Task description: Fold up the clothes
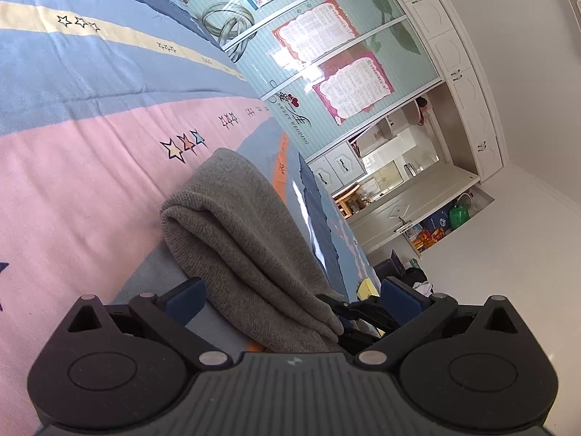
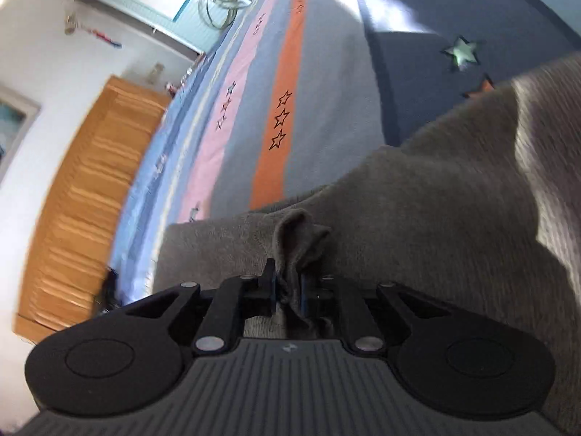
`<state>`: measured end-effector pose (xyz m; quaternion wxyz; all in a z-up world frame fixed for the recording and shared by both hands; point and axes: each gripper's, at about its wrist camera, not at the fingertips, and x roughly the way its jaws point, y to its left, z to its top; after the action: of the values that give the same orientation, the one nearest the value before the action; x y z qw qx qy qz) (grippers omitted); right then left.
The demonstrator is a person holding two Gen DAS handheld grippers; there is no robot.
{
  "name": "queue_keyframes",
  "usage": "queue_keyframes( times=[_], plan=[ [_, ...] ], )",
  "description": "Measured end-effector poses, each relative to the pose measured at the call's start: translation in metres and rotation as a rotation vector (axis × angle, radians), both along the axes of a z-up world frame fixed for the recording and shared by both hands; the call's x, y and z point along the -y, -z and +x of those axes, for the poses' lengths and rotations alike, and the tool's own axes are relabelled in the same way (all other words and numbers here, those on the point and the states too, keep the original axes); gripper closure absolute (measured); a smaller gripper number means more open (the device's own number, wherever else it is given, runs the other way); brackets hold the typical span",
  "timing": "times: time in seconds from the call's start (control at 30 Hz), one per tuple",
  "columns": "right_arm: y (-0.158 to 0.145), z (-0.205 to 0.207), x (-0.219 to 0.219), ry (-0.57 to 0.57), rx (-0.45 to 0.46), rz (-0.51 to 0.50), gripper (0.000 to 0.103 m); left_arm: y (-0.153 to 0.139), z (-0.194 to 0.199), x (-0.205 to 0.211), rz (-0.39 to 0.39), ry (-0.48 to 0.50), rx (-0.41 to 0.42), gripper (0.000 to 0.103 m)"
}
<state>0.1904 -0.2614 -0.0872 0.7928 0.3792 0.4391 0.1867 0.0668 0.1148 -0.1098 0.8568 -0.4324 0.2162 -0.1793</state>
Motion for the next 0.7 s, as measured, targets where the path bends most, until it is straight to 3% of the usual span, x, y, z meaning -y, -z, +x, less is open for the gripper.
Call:
queue_keyframes(
  times=[0.13,0.2,0.27,0.3,0.4,0.43,0.5,0.63,0.67,0.7],
  plan=[
    [-0.038,-0.022,0.000,0.096,0.062,-0.136,0.057,-0.005,-0.003,-0.002,-0.012,-0.009,0.019,0.001],
    [-0.056,-0.031,-0.008,0.087,0.155,-0.097,0.055,-0.008,-0.004,-0.002,-0.021,-0.002,0.030,0.001],
    [-0.050,-0.028,-0.019,-0.013,0.194,0.177,0.052,-0.013,-0.005,-0.003,-0.033,0.006,0.038,0.001],
    [-0.043,-0.024,-0.026,-0.052,0.179,0.256,0.049,-0.016,-0.006,-0.004,-0.032,0.002,0.042,0.001],
    [-0.009,-0.015,-0.035,-0.067,0.031,0.165,0.051,-0.024,-0.010,-0.007,-0.006,-0.022,0.051,0.001],
    [0.005,-0.016,-0.033,-0.055,-0.022,0.124,0.079,-0.027,-0.011,-0.009,0.005,-0.031,0.053,0.001],
    [0.010,-0.029,-0.016,-0.023,-0.045,0.117,0.088,-0.031,-0.012,-0.010,0.025,-0.051,0.052,0.001],
    [0.006,-0.049,0.012,-0.017,-0.044,0.110,0.086,-0.041,-0.002,-0.005,0.046,-0.063,0.027,0.001],
    [0.004,-0.050,0.016,-0.009,-0.035,0.115,0.082,-0.044,0.001,-0.002,0.055,-0.059,0.025,0.001],
    [0.001,-0.052,0.019,-0.001,-0.027,0.121,0.066,-0.050,0.005,0.002,0.072,-0.056,0.029,0.001]
  ],
)
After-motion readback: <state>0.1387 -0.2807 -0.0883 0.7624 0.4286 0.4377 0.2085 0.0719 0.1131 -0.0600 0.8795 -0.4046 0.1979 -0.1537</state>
